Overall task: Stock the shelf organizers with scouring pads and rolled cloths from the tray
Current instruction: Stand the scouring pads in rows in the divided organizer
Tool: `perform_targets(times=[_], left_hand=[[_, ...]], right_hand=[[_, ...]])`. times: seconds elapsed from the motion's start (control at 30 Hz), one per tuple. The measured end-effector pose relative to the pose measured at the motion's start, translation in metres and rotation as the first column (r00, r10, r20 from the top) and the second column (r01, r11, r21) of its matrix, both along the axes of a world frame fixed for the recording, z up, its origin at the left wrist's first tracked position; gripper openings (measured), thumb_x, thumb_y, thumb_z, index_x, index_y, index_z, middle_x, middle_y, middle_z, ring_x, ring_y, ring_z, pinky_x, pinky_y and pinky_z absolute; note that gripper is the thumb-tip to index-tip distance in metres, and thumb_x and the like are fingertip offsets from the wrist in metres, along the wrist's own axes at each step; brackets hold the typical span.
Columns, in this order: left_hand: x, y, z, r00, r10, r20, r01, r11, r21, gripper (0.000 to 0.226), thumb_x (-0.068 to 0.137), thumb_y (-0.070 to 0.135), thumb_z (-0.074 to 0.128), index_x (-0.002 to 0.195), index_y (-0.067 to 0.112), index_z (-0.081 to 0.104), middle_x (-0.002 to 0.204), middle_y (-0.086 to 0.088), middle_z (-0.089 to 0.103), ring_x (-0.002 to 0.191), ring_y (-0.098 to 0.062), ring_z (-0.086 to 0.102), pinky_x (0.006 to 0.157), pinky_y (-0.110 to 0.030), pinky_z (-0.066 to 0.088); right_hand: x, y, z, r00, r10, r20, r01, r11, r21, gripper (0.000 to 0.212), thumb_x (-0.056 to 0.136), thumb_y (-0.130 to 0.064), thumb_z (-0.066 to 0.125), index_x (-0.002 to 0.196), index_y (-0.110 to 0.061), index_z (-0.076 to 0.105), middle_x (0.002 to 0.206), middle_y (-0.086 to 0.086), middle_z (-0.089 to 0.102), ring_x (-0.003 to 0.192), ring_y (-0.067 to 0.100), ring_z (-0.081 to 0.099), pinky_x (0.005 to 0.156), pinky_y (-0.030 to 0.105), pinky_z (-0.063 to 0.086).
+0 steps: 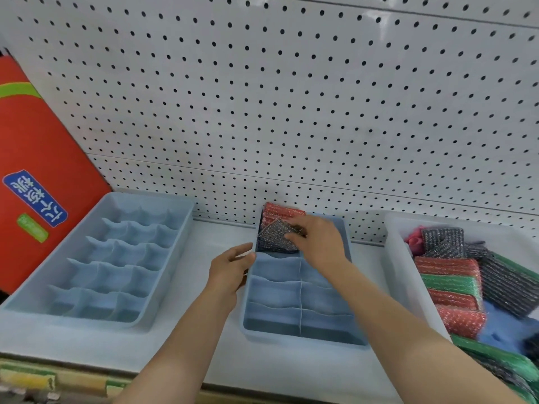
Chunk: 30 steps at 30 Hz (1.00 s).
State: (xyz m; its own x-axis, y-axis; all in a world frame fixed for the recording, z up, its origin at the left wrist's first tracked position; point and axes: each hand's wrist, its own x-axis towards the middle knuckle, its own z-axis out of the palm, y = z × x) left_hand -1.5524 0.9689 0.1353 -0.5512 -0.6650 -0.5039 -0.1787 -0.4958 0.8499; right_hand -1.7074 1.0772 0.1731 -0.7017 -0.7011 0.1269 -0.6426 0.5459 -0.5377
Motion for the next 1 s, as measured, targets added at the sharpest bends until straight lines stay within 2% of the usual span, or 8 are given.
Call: perform_targets(times=[0.1,0.27,0.43,0.6,0.7,0.77,0.87,1.0], left_hand=[[0.0,0.002,0.001,0.999,-0.028,0.015,0.028,1.0,0.006,0.028,0.095,0.01,0.063,0.12,0.021,0.067,0.108,-0.006,0.072,0.092,-0.026,0.069,0.073,-0.035,0.059],[0.001,0.001,0.005,0.998,-0.057,0.022,0.057,0.998,0.012,0.029,0.095,0.011,0.064,0.121,0.022,0.067,0.105,-0.002,0.072,0.093,-0.026,0.069,0.071,-0.033,0.059],[-0.001,-0.004,0.003,0.996,-0.072,0.048,0.073,0.997,-0.017,0.027,0.095,0.011,0.063,0.118,0.024,0.067,0.108,-0.004,0.071,0.094,-0.027,0.068,0.066,-0.031,0.057],[-0.005,-0.003,0.004,0.993,-0.073,0.093,0.079,0.995,-0.059,0.028,0.095,0.011,0.063,0.122,0.02,0.065,0.113,-0.008,0.069,0.096,-0.03,0.067,0.072,-0.036,0.057],[-0.015,0.002,0.011,0.992,0.014,0.128,0.002,0.992,-0.126,0.041,0.091,0.009,0.068,0.131,0.016,0.059,0.126,-0.009,0.063,0.109,-0.031,0.061,0.088,-0.041,0.053],[-0.026,0.015,0.023,0.983,0.116,0.143,-0.067,0.948,-0.31,0.051,0.09,0.014,0.069,0.138,0.015,0.052,0.136,-0.007,0.056,0.119,-0.027,0.054,0.095,-0.037,0.046],[-0.052,0.054,0.053,0.995,0.096,-0.013,-0.09,0.867,-0.49,0.042,0.092,0.015,0.065,0.132,0.016,0.054,0.116,0.003,0.06,0.107,-0.015,0.056,0.091,-0.03,0.045],[-0.096,0.124,0.079,0.986,-0.132,-0.105,0.081,0.915,-0.395,0.036,0.091,0.018,0.064,0.126,0.021,0.056,0.118,0.003,0.063,0.107,-0.017,0.061,0.097,-0.033,0.049]], right_hand=[[0.003,-0.007,-0.014,0.978,0.139,-0.156,-0.104,0.971,0.216,0.032,0.09,-0.029,0.068,0.122,-0.027,0.068,0.12,-0.003,0.065,0.12,0.018,0.053,0.087,0.033,0.05],[0.011,-0.02,-0.026,0.964,0.075,-0.255,-0.031,0.984,0.174,0.028,0.087,-0.022,0.07,0.114,-0.021,0.066,0.113,-0.002,0.065,0.116,0.019,0.05,0.078,0.035,0.051],[0.015,-0.034,-0.041,0.933,0.109,-0.344,-0.002,0.955,0.297,0.025,0.089,-0.009,0.061,0.113,-0.01,0.069,0.117,0.01,0.059,0.117,0.029,0.048,0.074,0.037,0.05],[0.01,-0.014,-0.012,0.998,0.052,-0.027,-0.049,0.994,0.1,0.043,0.087,-0.026,0.071,0.128,-0.017,0.061,0.128,0.006,0.056,0.117,0.024,0.053,0.095,0.039,0.048],[-0.002,0.021,0.026,0.996,0.001,0.088,0.007,0.996,-0.092,0.049,0.085,-0.034,0.074,0.129,-0.019,0.06,0.125,0.003,0.058,0.107,0.016,0.06,0.091,0.025,0.044],[-0.016,0.057,0.053,0.992,-0.055,0.115,0.074,0.982,-0.172,0.045,0.082,-0.033,0.077,0.124,-0.021,0.065,0.122,-0.001,0.061,0.104,0.01,0.06,0.085,0.013,0.041],[-0.051,0.129,0.08,0.978,-0.144,0.15,0.158,0.984,-0.085,0.054,0.08,-0.038,0.079,0.129,-0.026,0.061,0.123,-0.008,0.054,0.111,0.007,0.053,0.092,0.019,0.042],[-0.099,0.231,0.076,0.947,-0.258,0.192,0.235,0.962,0.137,0.084,0.063,-0.061,0.082,0.137,-0.033,0.052,0.133,-0.007,0.052,0.121,0.014,0.052,0.104,0.038,0.044]])
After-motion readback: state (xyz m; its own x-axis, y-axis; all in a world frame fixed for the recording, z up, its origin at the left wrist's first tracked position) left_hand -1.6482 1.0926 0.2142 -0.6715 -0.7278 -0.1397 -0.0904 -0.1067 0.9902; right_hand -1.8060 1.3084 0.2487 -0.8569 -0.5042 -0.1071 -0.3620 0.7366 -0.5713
